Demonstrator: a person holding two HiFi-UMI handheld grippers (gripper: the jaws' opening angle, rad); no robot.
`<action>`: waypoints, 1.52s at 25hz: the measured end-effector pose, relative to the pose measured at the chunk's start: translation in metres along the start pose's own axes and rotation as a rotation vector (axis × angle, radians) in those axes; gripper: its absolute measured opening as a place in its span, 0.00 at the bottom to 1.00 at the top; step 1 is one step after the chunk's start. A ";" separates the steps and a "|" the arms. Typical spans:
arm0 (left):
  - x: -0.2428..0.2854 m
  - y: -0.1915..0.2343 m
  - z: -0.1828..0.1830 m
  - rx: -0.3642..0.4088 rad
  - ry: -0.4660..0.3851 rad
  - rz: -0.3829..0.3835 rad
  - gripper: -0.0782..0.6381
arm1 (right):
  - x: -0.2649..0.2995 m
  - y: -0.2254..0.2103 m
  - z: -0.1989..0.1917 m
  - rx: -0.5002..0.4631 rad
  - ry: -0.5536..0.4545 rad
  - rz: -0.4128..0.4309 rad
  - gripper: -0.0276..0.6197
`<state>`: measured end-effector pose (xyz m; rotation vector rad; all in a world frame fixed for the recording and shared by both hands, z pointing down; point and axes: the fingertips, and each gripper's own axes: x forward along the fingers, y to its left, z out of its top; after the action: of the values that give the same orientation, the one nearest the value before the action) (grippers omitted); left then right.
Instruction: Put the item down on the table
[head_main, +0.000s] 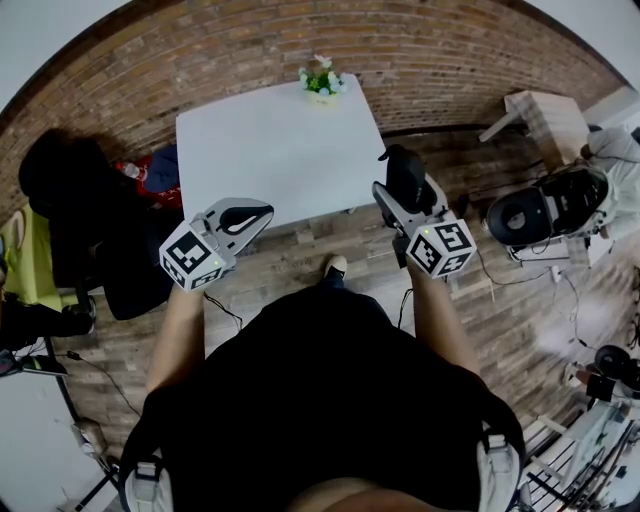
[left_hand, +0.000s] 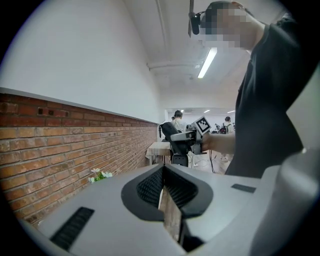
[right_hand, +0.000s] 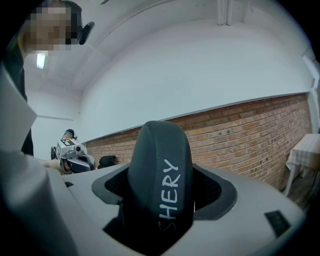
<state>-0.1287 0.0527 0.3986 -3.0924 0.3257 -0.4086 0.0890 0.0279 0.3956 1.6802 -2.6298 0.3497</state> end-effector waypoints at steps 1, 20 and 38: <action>0.003 0.002 0.001 -0.004 -0.001 -0.001 0.13 | 0.001 -0.003 0.000 0.000 0.002 -0.001 0.60; 0.062 0.057 -0.010 -0.037 -0.005 0.012 0.13 | 0.041 -0.069 0.000 -0.001 0.047 -0.007 0.60; 0.119 0.118 0.001 -0.096 -0.008 0.053 0.13 | 0.092 -0.135 0.006 0.003 0.085 0.045 0.60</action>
<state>-0.0399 -0.0874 0.4249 -3.1690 0.4380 -0.3912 0.1717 -0.1101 0.4260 1.5726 -2.6108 0.4164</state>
